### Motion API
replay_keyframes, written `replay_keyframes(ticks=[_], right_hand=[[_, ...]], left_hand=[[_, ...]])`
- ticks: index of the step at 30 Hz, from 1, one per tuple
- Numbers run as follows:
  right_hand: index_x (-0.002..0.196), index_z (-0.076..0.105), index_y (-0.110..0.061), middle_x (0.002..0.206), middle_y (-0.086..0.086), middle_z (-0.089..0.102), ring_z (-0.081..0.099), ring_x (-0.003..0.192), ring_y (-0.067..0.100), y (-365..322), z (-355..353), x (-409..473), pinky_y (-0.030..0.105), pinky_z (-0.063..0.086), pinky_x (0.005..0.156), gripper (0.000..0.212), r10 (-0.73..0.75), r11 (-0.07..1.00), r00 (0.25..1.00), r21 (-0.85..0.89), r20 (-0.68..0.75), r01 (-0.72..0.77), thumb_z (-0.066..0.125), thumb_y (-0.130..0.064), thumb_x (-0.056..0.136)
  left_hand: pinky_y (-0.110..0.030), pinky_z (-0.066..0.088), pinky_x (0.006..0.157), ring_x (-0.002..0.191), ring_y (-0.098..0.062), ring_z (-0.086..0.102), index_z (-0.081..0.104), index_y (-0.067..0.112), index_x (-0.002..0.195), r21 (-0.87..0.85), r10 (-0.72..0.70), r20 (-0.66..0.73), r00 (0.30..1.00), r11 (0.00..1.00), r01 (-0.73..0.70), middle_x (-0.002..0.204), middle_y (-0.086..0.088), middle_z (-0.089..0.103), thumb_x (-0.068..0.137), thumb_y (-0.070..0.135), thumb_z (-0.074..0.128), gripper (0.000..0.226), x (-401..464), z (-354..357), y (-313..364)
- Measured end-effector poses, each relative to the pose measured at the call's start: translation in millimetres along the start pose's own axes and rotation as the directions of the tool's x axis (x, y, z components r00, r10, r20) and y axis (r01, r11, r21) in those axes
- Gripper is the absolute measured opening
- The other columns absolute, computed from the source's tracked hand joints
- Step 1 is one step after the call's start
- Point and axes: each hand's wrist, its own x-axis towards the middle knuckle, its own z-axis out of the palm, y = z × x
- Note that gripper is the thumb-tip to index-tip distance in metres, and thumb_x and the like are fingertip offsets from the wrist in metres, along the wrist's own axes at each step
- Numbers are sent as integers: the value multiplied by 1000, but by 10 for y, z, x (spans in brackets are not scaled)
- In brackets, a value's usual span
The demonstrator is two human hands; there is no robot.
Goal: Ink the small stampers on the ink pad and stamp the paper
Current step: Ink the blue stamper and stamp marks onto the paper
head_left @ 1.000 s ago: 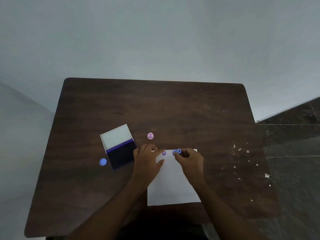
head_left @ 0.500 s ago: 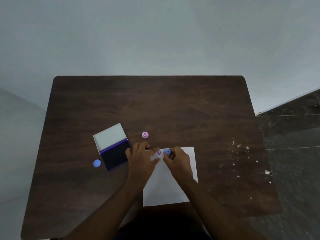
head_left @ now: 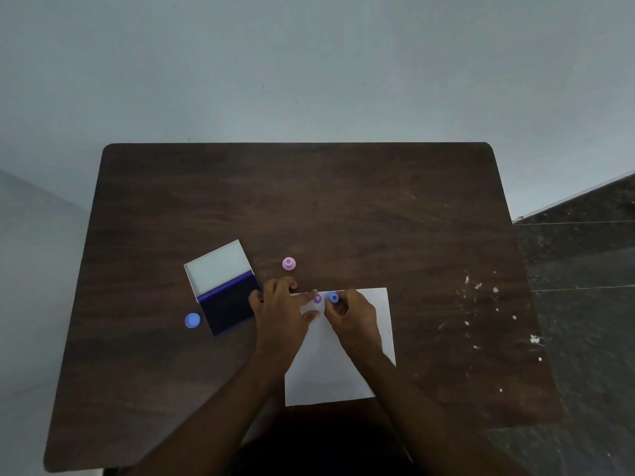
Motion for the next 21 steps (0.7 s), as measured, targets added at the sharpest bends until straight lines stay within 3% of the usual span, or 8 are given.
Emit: replay_keyframes(ticks=[12,21], right_hand=[[118,58,-15,122,7,63,57,105,20,-52,43,49,26,40,96,41,55,998,998,-15,19,-54,60,-43,88],[118,57,-15,122,6,62,56,106,19,-98,37,70,27,39,96,44,113,994,993,-16,36,-112,61,-45,87]], left_hand=[[-44,30,103,120,-26,48,63,21,116,51,15,-15,1000,999,-14,126,-5,61,65,50,81,61,-10,-5,7],[-42,23,108,129,-22,39,56,25,125,52,43,69,997,998,-47,136,-2,53,72,54,74,63,-8,-45,6]])
